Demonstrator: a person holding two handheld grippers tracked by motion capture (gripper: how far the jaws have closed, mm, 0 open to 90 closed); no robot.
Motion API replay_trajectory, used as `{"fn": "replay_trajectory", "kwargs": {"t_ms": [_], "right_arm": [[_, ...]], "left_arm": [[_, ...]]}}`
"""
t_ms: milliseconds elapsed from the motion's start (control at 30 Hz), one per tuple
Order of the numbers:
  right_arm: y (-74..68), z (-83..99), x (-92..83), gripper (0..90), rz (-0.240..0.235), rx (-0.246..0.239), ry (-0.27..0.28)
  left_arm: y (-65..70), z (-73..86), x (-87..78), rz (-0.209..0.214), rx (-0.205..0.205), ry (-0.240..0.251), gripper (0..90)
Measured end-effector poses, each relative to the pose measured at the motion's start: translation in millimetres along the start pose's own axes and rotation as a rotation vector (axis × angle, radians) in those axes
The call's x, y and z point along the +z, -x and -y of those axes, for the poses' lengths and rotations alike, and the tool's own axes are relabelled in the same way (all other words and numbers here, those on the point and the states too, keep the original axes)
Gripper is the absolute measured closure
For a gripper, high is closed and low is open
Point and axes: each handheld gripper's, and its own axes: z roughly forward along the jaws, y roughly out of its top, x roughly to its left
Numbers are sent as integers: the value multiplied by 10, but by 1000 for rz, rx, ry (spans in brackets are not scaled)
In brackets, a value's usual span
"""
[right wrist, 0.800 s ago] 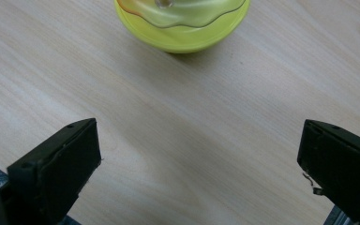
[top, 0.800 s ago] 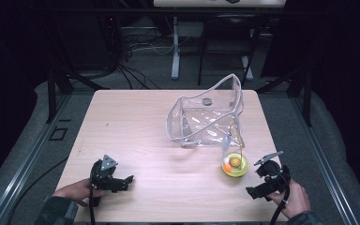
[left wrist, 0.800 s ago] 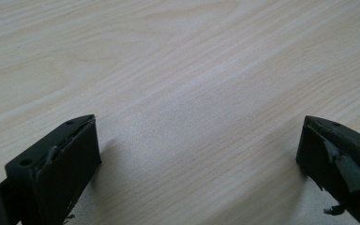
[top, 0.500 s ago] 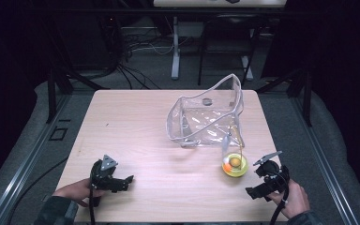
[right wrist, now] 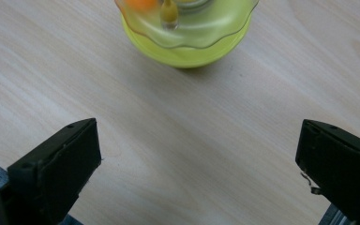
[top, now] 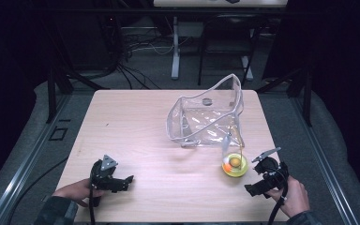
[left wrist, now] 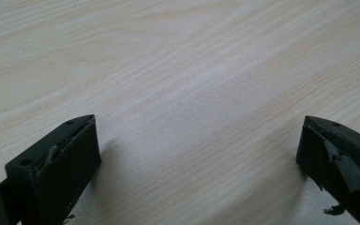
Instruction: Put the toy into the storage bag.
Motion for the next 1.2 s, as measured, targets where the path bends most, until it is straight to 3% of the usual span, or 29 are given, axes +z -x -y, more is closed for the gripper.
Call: {"fn": "replay_trajectory", "kwargs": {"t_ms": [400, 633, 900, 1133, 1167, 1200], "right_arm": [[16, -185, -105, 0, -31, -1, 46], [24, -313, -159, 0, -15, -32, 51], [-17, -523, -246, 17, -28, -66, 51], [-81, -679, -308, 148, -24, -111, 70], [-98, -710, -330, 240, -21, -129, 74], [-100, -726, -348, 272, -26, -137, 77]], "left_arm": [[0, 0, 1, -1, 0, 1, 0], [0, 0, 0, -1, 0, 0, 0], [1, 0, 0, -2, 0, 0, 0], [1, 0, 0, -1, 0, 0, 0], [0, 0, 1, -1, 0, 1, 0], [0, 0, 0, -1, 0, 0, 0]]}}
